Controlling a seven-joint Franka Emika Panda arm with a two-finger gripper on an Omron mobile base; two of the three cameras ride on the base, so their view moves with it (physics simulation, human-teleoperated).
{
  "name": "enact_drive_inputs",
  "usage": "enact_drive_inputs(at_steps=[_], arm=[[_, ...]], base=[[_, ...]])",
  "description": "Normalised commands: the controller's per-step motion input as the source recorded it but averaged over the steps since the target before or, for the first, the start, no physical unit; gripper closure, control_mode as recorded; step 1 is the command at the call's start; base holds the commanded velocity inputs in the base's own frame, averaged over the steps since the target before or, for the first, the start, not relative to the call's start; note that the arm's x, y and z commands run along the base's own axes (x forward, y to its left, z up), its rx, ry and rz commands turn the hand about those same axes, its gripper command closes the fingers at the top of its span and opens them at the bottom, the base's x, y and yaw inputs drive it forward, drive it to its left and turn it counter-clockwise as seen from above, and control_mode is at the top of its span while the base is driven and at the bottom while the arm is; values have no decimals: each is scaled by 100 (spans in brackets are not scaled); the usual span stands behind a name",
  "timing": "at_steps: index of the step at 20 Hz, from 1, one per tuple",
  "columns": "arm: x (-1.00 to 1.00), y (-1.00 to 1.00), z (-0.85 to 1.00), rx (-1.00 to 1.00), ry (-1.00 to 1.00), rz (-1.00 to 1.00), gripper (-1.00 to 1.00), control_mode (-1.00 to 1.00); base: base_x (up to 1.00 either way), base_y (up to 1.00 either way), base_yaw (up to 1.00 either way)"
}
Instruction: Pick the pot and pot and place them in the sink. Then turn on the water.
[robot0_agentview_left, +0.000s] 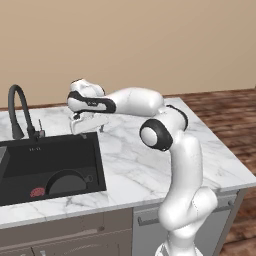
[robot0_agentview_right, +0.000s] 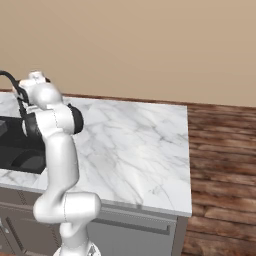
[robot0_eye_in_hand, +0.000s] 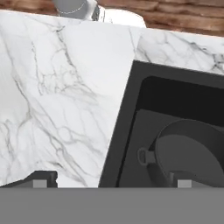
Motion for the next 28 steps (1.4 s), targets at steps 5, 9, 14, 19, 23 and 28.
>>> enact_drive_inputs(at_steps=[5,9,14,19,23,28], arm=[[-77,-68,27,0,-21,0,-100,-100],[-82,-64,31,0,-26,0,-100,-100],[-65,-66,39,0,-19,0,-100,-100],[-6,-11,26,1,-1,-5,-100,-100],[0,2,0,0,0,0,-100,-100],[0,0,0,0,0,0,-100,-100]], base=[[0,0,0],[0,0,0],[0,0,0],[0,0,0],[0,0,0],[0,0,0]])
